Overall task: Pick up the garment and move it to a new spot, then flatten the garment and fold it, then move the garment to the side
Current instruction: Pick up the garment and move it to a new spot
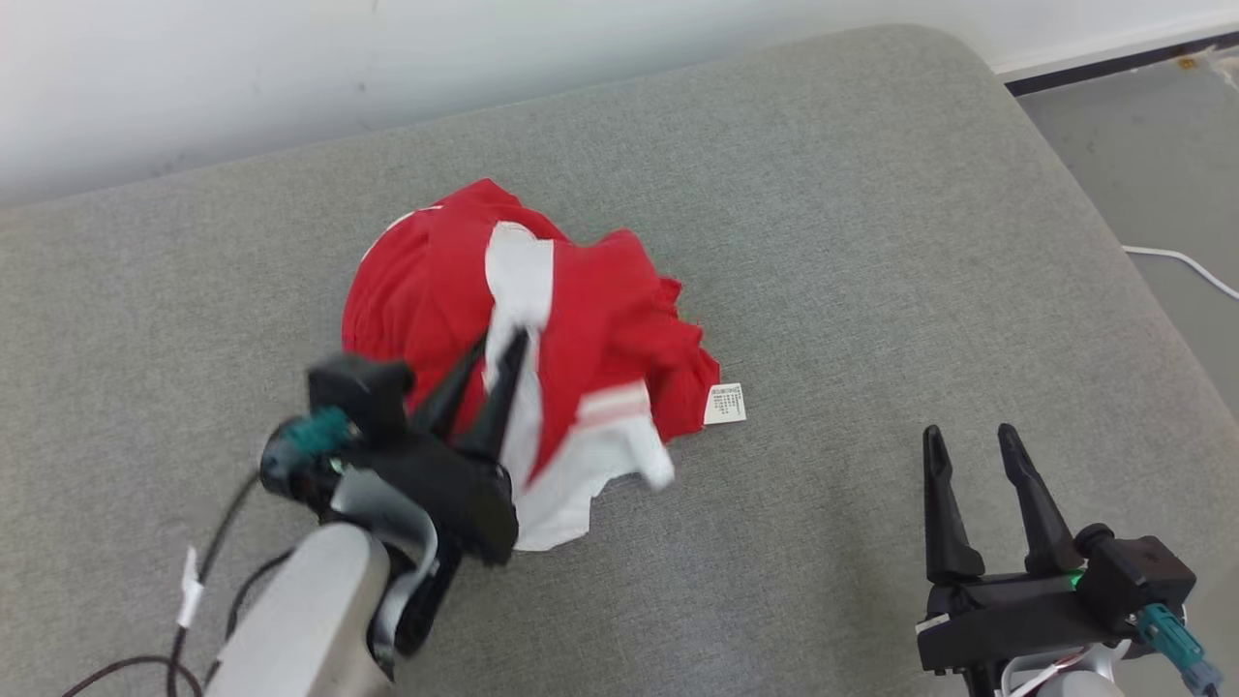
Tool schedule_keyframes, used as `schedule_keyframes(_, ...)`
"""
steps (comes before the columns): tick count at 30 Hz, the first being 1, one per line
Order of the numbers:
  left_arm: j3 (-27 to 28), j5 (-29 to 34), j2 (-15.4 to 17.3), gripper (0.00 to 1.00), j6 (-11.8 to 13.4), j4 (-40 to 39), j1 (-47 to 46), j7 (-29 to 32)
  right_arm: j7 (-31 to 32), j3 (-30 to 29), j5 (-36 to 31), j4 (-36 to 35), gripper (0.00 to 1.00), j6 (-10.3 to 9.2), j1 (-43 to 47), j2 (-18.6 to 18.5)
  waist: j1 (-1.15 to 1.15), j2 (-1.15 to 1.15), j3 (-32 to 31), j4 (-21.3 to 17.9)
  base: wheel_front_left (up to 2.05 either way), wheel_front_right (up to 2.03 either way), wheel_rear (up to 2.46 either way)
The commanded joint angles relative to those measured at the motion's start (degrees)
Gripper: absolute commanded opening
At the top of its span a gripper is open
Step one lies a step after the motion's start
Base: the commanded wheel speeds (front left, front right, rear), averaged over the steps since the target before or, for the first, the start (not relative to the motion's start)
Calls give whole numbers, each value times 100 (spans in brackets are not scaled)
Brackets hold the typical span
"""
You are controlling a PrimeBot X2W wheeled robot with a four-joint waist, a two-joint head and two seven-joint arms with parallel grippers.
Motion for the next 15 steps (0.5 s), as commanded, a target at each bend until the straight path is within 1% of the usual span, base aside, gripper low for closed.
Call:
schedule_keyframes(1,-22,68,15,100,-38,44,-2,-85,-27,21,-2,10,100,-12,-23,9,0,0,-21,26,0,0,0)
schedule_keyframes(4,-106,90,-106,100,-80,279,117,-333,-28,90,4,7,100,-12,-23,7,0,0,-102,99,0,0,0)
schedule_keyframes(6,-114,156,-78,100,-107,355,91,-549,-28,95,-16,11,100,-12,20,6,0,0,-213,191,0,0,0)
schedule_keyframes(8,-15,165,-43,100,-81,373,114,-764,-28,106,-57,8,100,-12,90,7,0,0,-322,312,0,0,0)
schedule_keyframes(11,168,245,67,100,14,277,264,-998,-28,69,-101,7,100,-12,173,5,0,0,-494,536,0,0,0)
schedule_keyframes(15,518,415,340,100,161,-63,661,-1106,-16,45,-178,-53,100,-12,278,4,0,0,-714,837,0,0,0)
